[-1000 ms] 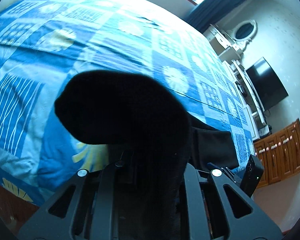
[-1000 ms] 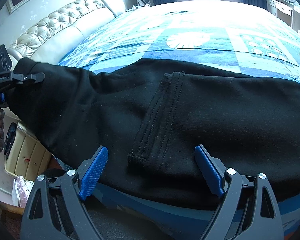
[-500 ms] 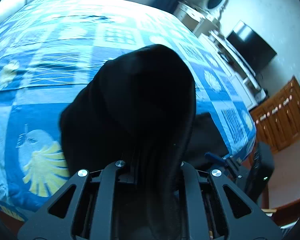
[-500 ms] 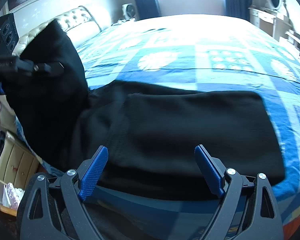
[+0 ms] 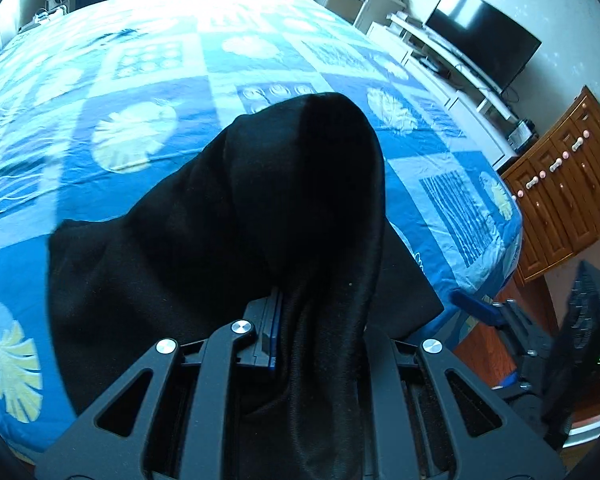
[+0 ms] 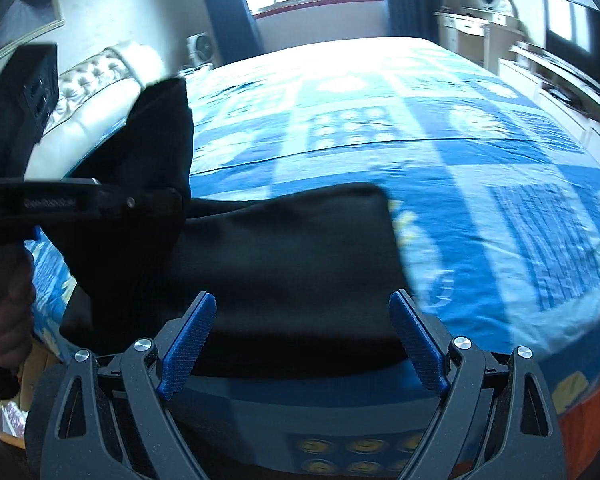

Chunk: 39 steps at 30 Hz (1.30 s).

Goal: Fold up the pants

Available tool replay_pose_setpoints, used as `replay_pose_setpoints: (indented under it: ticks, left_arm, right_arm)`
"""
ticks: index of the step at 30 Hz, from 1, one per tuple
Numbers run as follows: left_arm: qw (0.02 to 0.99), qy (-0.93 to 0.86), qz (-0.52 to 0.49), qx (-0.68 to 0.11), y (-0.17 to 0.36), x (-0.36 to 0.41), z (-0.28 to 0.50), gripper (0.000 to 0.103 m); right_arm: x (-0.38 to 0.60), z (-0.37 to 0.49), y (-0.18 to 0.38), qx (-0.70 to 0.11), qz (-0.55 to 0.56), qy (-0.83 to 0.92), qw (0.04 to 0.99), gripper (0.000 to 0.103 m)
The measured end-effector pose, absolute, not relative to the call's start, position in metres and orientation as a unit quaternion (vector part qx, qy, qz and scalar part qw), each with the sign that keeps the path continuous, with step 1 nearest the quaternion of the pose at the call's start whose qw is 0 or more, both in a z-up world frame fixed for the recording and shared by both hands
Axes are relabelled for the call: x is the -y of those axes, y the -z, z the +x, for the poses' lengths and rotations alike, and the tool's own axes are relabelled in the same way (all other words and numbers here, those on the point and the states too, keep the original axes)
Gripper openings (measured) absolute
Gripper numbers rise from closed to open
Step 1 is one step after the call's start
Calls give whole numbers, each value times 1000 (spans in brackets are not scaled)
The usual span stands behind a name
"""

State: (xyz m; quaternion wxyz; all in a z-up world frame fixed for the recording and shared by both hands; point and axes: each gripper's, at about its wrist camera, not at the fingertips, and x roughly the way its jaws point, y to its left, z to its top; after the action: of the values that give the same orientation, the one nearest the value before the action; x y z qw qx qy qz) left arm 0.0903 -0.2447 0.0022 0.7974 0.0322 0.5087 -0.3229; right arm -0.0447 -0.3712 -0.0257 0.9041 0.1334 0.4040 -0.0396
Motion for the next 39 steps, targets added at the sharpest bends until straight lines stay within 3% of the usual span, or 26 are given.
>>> replay_pose_setpoints:
  ticks: [8, 22, 29, 33, 39]
  left_arm:
    - [800, 291, 59, -521, 28, 274, 87, 13]
    - [835, 236, 154, -473, 41, 305, 63, 16]
    - [837, 283, 127, -451, 24, 298, 44, 44]
    - [834, 334, 57, -435, -3, 266, 31, 79]
    - [851, 340, -10, -401, -33, 195, 24, 90]
  right_arm:
    - [412, -62, 29, -398, 167, 78, 899, 87]
    - [437, -68, 30, -397, 221, 87, 887, 87]
    - [450, -72, 23, -390, 266, 82, 878, 87]
    - [451, -71, 15, -376, 304, 53, 874, 87]
    - [439, -43, 18, -378, 357, -29, 854, 87]
